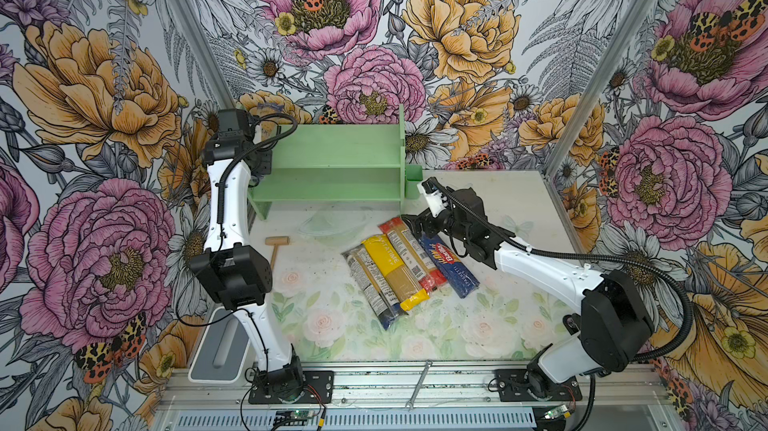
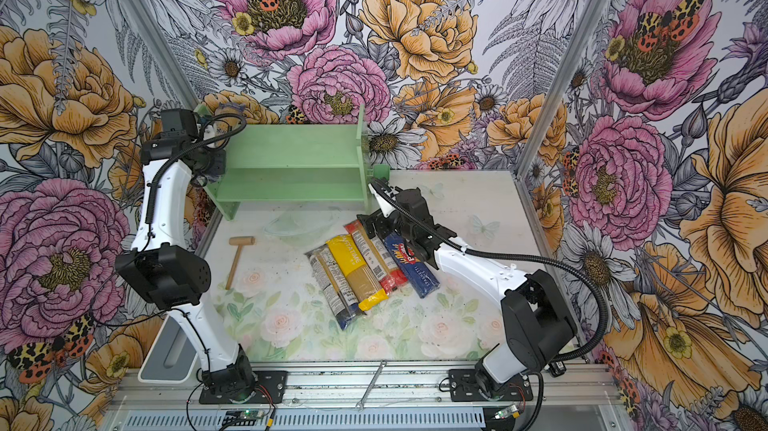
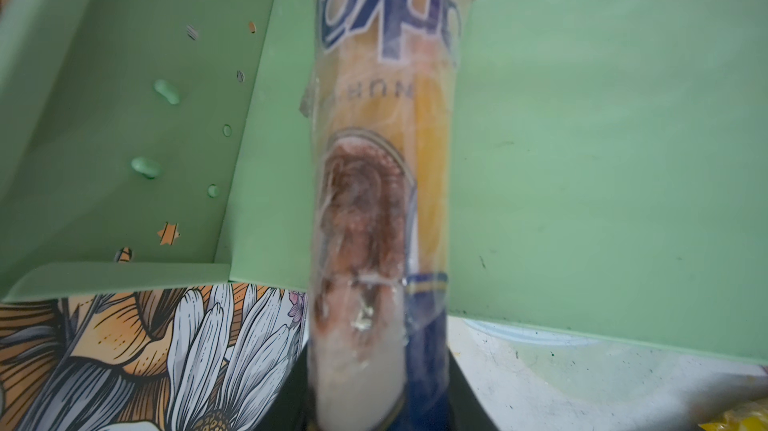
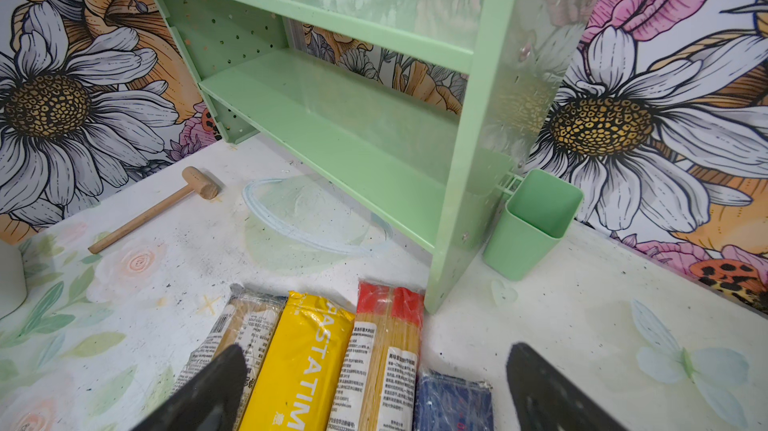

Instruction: Place and organize the pasta boxes and bags onto the shelf

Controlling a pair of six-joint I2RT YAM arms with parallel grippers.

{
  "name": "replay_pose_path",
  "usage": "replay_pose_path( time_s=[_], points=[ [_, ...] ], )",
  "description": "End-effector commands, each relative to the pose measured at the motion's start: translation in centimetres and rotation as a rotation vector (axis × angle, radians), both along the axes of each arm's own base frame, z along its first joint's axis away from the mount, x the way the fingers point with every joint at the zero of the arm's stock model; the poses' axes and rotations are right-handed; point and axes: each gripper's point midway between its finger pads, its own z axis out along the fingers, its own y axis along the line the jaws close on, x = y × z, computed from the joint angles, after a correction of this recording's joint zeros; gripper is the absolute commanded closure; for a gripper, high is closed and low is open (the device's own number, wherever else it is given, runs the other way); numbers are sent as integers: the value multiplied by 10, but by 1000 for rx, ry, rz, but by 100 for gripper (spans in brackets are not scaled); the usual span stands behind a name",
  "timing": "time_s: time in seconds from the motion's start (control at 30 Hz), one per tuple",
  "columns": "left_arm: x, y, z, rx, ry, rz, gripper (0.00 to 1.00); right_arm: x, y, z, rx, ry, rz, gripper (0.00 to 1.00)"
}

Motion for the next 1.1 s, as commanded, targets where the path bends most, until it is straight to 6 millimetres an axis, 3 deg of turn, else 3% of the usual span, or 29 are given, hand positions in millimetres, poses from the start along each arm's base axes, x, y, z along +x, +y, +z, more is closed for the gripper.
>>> replay_pose_path(
  time_s=[0.0,1.07],
  points=[
    [19,6,65,43,-236,24,97,1,-1,9,18,-27,-17,0],
    [23,5,55,65,-212,46,76,-2,-1,11,31,-24,-13,0]
  ],
)
